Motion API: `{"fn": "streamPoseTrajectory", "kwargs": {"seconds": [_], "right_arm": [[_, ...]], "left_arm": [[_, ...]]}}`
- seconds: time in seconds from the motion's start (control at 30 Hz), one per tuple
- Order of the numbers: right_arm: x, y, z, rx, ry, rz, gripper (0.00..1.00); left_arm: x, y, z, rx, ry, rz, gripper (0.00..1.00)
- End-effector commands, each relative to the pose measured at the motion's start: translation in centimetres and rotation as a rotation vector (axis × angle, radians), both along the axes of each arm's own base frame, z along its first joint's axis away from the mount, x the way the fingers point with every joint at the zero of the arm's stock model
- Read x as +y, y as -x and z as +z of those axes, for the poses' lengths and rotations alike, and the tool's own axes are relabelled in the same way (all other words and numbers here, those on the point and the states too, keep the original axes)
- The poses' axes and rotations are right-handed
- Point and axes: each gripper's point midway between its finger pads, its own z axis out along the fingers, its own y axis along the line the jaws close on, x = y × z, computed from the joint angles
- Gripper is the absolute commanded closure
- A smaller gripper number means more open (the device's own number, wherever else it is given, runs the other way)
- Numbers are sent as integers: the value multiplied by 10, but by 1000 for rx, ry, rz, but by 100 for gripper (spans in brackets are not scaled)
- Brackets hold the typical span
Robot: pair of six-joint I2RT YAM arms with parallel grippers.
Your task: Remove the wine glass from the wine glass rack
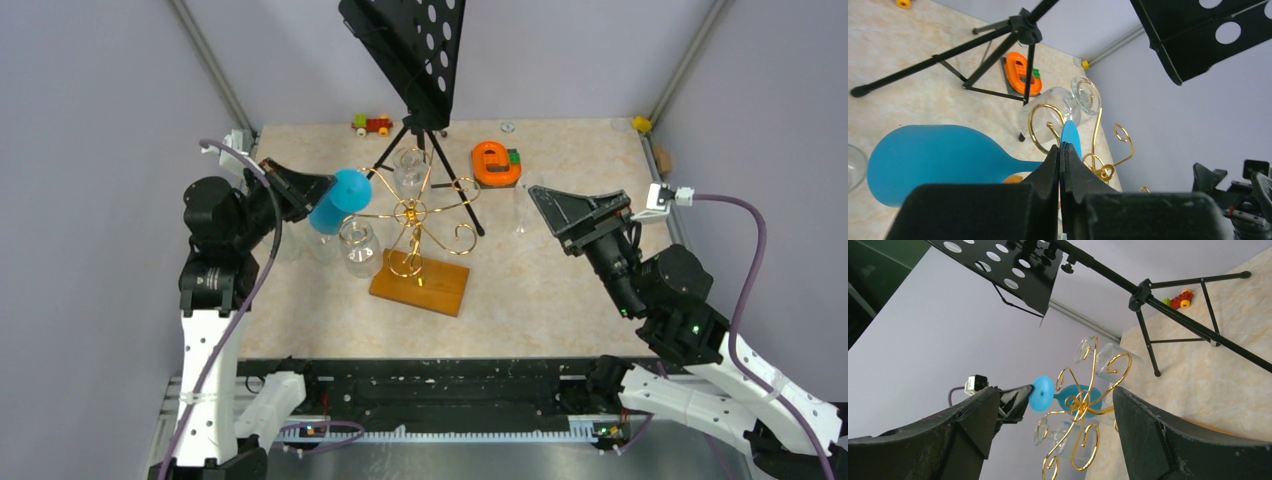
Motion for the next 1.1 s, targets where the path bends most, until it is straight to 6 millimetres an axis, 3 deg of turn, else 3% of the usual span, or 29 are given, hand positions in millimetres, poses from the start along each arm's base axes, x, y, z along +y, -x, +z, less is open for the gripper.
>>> {"fn": "streamPoseTrajectory", "kwargs": {"seconds": [0.0,0.33,0.67,1.07], "right_arm": [[-2,-1,5,-12,-21,-7,15],[10,2,8,-37,4,42,14],[21,1,10,-49,18,78,13],[32,1,17,-91,33,104,11]], "left_arm": [[18,3,22,-70,-51,110,100],[39,23,69,-189,-186,215,100],[-14,62,118,-365,-63,-120,100],[-47,122,158,-502,133,-427,100]]}}
